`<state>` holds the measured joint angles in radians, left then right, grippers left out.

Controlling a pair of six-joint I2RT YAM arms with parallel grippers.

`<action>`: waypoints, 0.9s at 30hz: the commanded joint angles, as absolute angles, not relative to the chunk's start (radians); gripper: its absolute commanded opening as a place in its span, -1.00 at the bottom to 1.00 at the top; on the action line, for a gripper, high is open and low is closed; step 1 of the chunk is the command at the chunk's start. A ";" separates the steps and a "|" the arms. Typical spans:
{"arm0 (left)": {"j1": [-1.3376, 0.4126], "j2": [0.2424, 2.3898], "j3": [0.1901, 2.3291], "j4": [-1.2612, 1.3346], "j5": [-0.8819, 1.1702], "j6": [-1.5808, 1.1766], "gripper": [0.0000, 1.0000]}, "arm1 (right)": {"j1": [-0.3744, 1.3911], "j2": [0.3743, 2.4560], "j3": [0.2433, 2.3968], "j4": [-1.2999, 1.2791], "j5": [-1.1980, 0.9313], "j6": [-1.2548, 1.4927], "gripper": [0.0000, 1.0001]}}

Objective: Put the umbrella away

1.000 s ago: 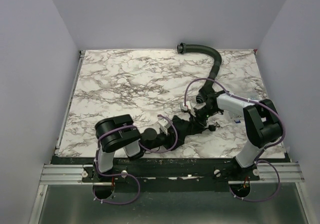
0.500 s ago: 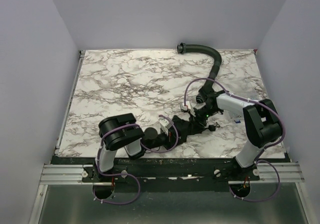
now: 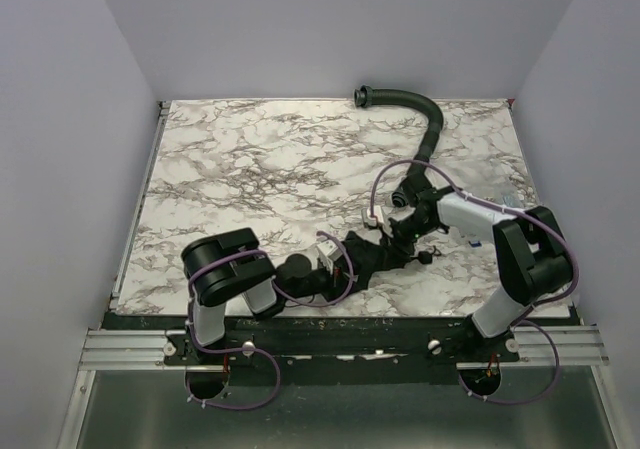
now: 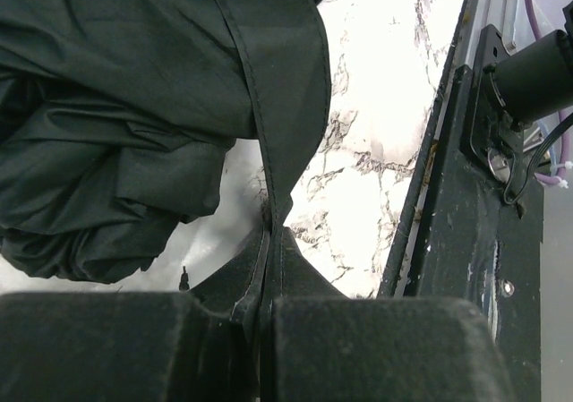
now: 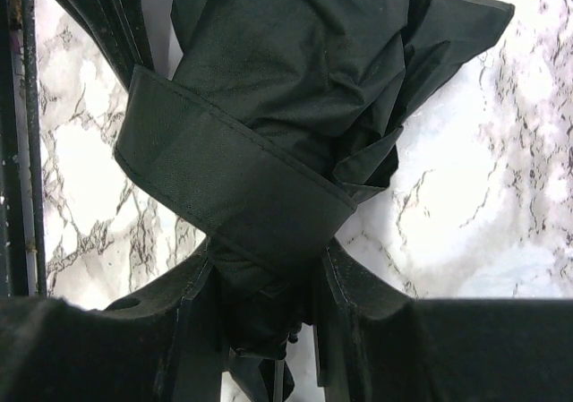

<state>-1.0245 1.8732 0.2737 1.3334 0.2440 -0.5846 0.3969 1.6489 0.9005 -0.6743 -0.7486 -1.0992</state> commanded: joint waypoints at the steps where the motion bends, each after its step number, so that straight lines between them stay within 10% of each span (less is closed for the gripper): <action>1: -1.017 1.889 0.267 1.132 0.280 -0.509 -1.00 | 0.376 1.652 0.920 -0.737 -0.749 -1.100 -0.96; 27: -0.921 1.868 0.229 1.218 0.288 -0.343 -1.00 | 0.362 1.564 1.008 -0.908 -0.993 -1.139 -0.99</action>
<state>-0.9440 1.8603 0.2783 1.3174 0.2935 -0.4057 0.3710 1.6005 0.9592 -0.8185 -0.8413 -1.1076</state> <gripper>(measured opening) 0.006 0.377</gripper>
